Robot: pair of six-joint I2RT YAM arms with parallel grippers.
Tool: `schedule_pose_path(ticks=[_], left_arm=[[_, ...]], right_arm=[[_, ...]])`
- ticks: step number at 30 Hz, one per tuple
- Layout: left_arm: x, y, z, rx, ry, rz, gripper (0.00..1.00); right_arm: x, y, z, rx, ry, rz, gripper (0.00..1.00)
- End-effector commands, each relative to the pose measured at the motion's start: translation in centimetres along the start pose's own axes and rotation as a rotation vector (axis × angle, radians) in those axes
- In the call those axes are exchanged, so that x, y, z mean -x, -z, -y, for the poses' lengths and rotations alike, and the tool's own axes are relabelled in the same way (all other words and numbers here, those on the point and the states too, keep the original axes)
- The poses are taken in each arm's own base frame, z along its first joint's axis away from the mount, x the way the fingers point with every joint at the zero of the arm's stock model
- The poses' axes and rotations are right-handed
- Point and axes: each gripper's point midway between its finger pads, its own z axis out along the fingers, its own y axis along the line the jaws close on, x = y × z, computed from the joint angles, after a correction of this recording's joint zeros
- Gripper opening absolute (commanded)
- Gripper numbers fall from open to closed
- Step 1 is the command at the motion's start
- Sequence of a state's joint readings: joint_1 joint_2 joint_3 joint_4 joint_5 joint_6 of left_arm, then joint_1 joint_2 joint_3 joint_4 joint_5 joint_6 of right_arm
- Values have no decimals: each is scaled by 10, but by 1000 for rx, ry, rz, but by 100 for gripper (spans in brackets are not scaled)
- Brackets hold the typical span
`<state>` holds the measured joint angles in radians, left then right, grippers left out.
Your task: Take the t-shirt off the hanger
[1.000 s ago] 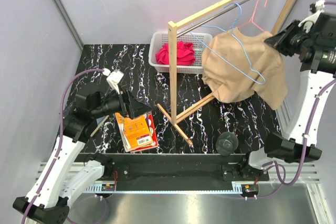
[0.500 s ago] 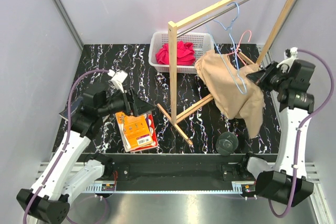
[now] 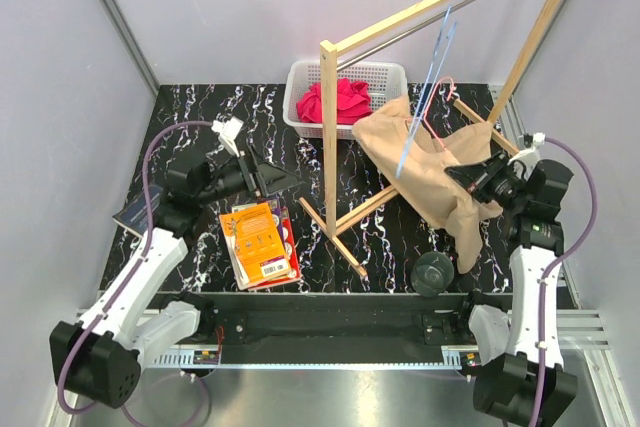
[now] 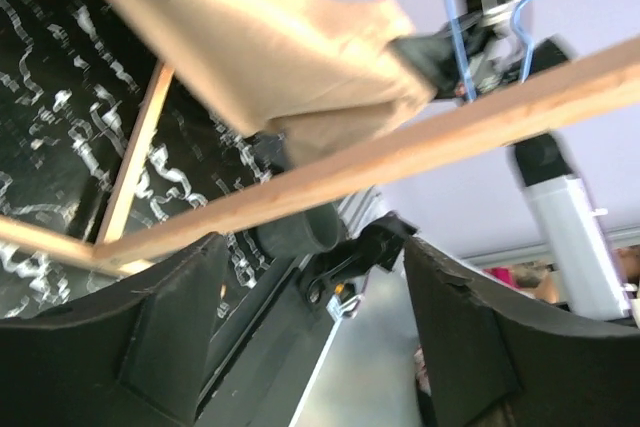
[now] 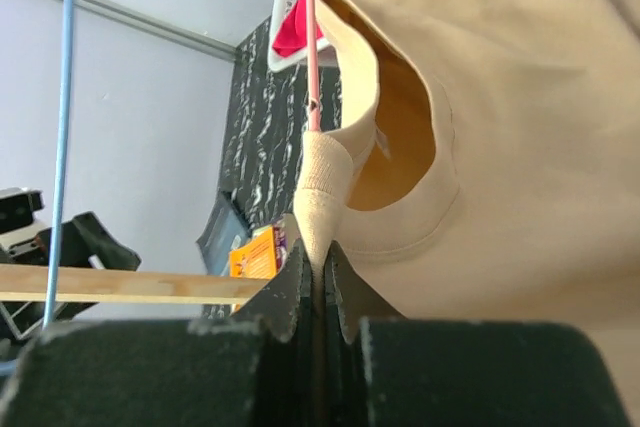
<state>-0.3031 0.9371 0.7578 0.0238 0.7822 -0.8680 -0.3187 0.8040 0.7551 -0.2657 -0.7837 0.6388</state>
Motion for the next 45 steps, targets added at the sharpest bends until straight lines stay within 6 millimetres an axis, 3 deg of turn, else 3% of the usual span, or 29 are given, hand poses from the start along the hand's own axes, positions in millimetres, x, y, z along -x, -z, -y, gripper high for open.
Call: schedule_pose_path(ticks=[1, 4, 6, 7, 8, 9, 12, 14, 15, 17, 18, 20, 22, 23, 24, 25, 26, 32, 36, 37, 45], left_arm=[[31, -10, 26, -108, -52, 68, 71], [46, -23, 18, -101, -71, 85, 70], [53, -40, -3, -74, -61, 58, 68], [60, -46, -3, -78, -64, 48, 67], [65, -51, -3, -93, -53, 37, 67], [63, -61, -19, -93, -10, -7, 66], [81, -75, -16, -131, -15, -6, 66], [86, -87, -32, -91, -19, -22, 67], [101, -91, -24, -97, -61, -2, 68], [105, -103, -42, -61, -78, -23, 72], [118, -108, -36, -75, -106, -14, 73], [123, -122, -47, -85, -101, -38, 73], [132, -132, -35, -144, -158, -50, 73], [132, -141, -43, -165, -176, -67, 70], [126, -144, -39, -214, -200, -111, 69], [133, -148, -33, -248, -242, -116, 68], [132, -156, -44, -268, -253, -130, 66], [129, -180, -40, -373, -299, -205, 65], [106, -202, -37, -343, -348, -255, 67], [103, -204, -39, -330, -406, -250, 69], [67, -200, -61, -258, -370, -305, 63]], right_arm=[[4, 2, -38, 212, 43, -17, 0], [5, 3, -49, 279, 63, -32, 0], [7, 0, -53, 318, 44, -49, 0], [5, 0, -55, 337, 35, -75, 0], [5, -4, -52, 338, 9, -91, 0], [4, -5, -50, 341, -4, -102, 0], [1, -9, -46, 341, -45, -140, 0], [-3, -12, -44, 341, -77, -171, 0], [-4, -13, -45, 345, -82, -182, 0], [-10, -17, -46, 355, -94, -219, 0], [-12, -17, -48, 360, -95, -229, 0], [-15, -20, -49, 368, -100, -253, 0], [-17, -21, -51, 373, -100, -265, 0], [-17, -22, -51, 373, -102, -268, 0], [-19, -22, -52, 377, -103, -275, 0], [-21, -22, -52, 377, -103, -279, 0], [-22, -22, -54, 381, -101, -283, 0], [-32, -24, -58, 397, -90, -317, 0], [-34, -27, -60, 402, -94, -333, 0], [-33, -26, -60, 403, -92, -331, 0], [-35, -26, -60, 400, -90, -329, 0]])
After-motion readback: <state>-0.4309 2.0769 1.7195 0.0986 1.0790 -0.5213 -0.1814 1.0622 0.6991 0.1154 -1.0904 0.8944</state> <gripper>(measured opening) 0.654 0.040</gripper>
